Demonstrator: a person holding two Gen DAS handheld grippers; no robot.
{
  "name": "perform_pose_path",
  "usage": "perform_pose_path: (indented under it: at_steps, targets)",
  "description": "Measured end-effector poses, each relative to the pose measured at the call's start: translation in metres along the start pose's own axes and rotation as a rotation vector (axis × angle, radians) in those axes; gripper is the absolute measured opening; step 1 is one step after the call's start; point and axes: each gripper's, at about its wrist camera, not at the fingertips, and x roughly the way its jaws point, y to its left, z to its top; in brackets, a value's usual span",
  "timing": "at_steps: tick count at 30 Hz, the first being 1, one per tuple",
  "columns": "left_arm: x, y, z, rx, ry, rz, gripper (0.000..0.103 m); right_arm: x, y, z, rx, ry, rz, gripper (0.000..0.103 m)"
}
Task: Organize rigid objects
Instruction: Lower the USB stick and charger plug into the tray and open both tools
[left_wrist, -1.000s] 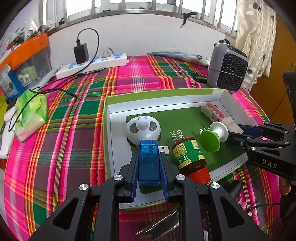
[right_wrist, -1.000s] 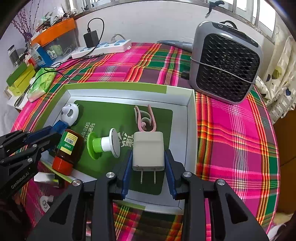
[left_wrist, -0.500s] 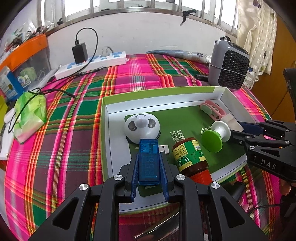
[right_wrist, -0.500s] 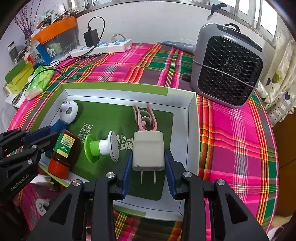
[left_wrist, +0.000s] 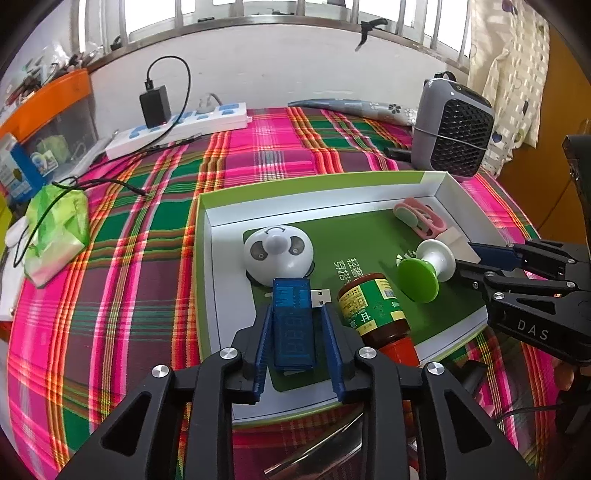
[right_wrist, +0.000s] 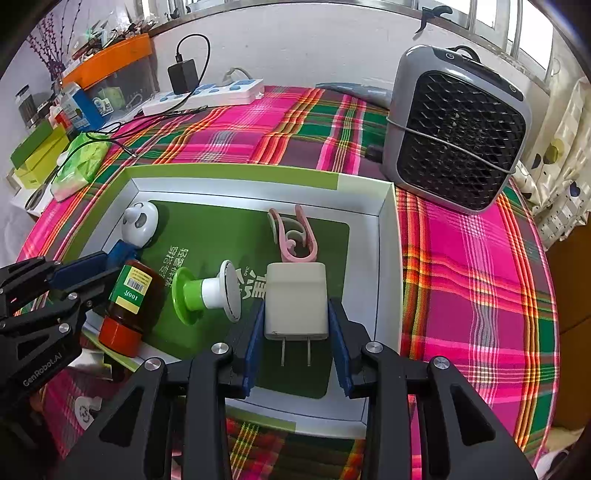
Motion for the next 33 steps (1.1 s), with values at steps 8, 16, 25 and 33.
perform_pose_path:
  at_steps: [8, 16, 25, 33]
  targets:
    - [-0.004, 0.000, -0.001, -0.001, -0.003, -0.011, 0.032, -0.003, -0.002, -0.003, 0.019, -0.009, 0.011, 0.035]
    - [-0.013, -0.003, -0.006, 0.012, -0.013, -0.002, 0.033, -0.010, -0.004, -0.007, 0.037, -0.033, 0.013, 0.035]
    - [-0.027, -0.003, -0.013, 0.003, -0.034, -0.009, 0.033, -0.025, -0.003, -0.012, 0.052, -0.066, 0.014, 0.040]
    - [-0.046, 0.002, -0.022, -0.018, -0.061, -0.012, 0.034, -0.042, 0.002, -0.021, 0.065, -0.105, 0.025, 0.040]
